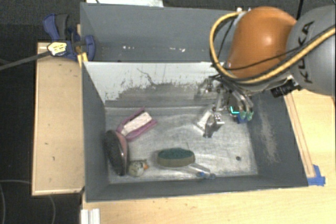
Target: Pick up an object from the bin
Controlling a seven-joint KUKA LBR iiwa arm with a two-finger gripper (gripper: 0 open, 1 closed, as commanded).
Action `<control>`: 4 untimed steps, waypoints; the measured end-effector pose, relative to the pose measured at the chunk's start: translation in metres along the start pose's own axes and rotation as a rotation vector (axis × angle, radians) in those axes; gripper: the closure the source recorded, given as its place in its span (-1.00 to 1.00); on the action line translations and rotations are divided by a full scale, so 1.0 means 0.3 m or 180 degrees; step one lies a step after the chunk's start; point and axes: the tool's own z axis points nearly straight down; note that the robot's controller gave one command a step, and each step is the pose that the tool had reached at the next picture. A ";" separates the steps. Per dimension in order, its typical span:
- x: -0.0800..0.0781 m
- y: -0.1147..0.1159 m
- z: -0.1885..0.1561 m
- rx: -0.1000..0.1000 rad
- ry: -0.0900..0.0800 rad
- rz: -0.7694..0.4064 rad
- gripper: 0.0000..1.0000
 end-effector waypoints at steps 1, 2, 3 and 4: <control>0.101 0.183 0.375 0.0003 -0.0014 -0.0946 -1.00; 0.208 0.215 0.478 -0.0002 -0.0056 -0.1236 -1.00; 0.222 0.209 0.482 0.0004 0.0010 -0.1222 1.00; 0.217 0.291 -0.023 0.0004 -0.0050 -0.1646 1.00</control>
Offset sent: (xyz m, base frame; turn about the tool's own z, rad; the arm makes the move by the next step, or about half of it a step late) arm -0.0313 0.0541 -0.1121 -0.2962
